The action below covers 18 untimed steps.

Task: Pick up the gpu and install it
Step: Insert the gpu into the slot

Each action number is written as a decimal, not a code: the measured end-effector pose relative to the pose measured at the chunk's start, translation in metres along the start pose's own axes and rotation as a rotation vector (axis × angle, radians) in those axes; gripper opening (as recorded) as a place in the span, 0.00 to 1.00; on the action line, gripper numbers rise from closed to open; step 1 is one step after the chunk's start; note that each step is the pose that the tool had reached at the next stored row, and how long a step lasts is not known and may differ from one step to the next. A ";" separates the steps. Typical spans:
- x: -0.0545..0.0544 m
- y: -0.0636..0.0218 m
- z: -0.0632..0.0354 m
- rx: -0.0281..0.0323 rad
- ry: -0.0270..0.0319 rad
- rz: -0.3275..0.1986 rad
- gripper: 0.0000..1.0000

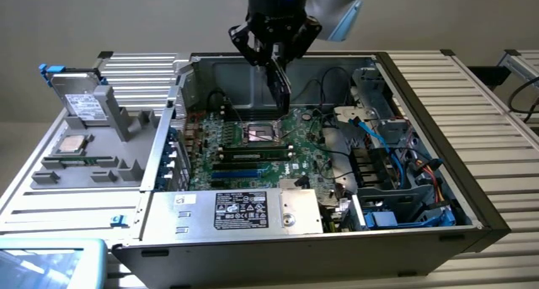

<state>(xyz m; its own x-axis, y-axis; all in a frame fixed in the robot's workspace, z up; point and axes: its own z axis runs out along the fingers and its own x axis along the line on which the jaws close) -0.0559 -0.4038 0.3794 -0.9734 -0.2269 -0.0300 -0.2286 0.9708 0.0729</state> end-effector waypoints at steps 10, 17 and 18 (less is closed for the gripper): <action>0.000 -0.0001 0.0007 -0.0087 0.0121 -0.181 0.28; 0.000 0.0000 0.0011 -0.0352 0.0032 -0.285 0.28; 0.000 0.0000 0.0012 -0.0367 0.0033 -0.302 0.28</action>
<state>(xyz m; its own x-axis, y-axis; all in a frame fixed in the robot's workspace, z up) -0.0559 -0.4037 0.3782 -0.8613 -0.5053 -0.0525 -0.5080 0.8559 0.0971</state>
